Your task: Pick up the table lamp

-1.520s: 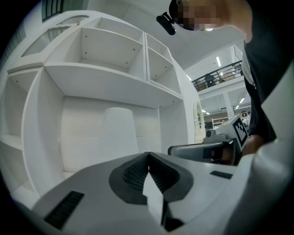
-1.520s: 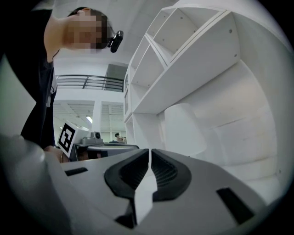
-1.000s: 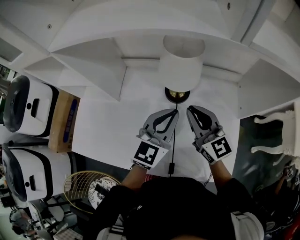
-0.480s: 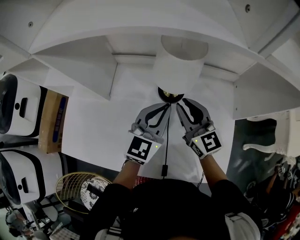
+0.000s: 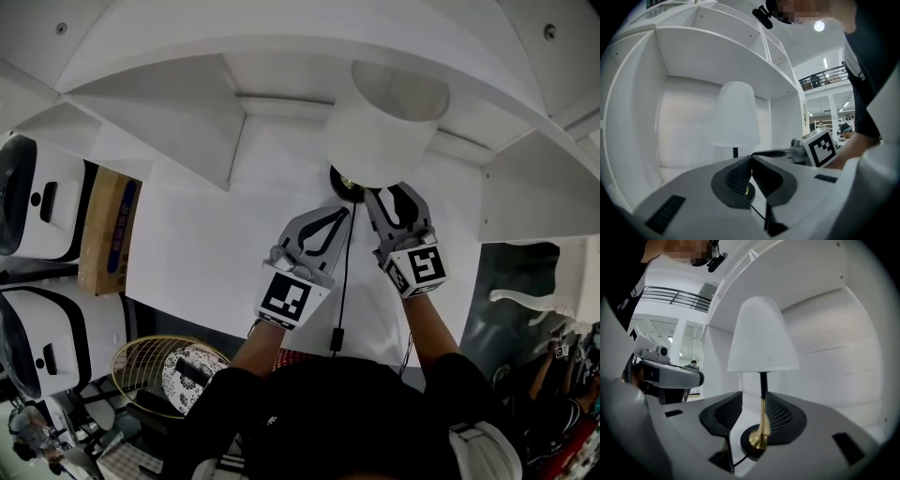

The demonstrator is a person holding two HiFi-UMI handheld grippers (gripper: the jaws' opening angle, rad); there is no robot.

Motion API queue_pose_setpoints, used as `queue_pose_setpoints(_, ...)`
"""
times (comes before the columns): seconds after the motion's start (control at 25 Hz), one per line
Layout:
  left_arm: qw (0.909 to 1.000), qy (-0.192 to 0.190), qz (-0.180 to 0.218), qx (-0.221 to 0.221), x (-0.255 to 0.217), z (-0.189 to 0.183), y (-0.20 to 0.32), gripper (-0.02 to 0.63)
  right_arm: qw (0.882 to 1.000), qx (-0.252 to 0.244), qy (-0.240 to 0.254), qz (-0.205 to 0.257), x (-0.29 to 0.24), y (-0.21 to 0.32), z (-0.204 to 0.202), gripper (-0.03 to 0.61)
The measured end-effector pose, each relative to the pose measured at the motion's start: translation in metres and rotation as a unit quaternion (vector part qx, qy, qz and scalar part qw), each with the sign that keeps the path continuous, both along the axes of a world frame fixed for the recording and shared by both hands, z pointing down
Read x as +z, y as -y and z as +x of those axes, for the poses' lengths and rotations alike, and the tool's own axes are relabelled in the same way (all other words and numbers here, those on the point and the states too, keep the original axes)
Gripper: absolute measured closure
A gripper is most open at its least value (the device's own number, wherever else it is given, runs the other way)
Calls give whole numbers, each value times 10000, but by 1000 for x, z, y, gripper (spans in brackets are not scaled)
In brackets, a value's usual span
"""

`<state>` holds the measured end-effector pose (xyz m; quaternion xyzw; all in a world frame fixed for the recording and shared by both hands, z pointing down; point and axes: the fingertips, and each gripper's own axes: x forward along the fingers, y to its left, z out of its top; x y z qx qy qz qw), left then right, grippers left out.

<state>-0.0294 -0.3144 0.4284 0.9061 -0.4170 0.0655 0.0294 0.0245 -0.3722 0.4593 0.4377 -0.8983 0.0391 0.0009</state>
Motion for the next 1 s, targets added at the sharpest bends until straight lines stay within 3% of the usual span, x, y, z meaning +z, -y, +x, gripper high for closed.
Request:
queue_pose_setpoints(0.76,9999,57,126,-58,0,-23,1,601,9996,182,-206,65,16,48,-22,423)
queue_pose_setpoints(1.0,9999,60,-67,-125,10,-29,-4,601,9993,164,-295,149,12,58,-29,424)
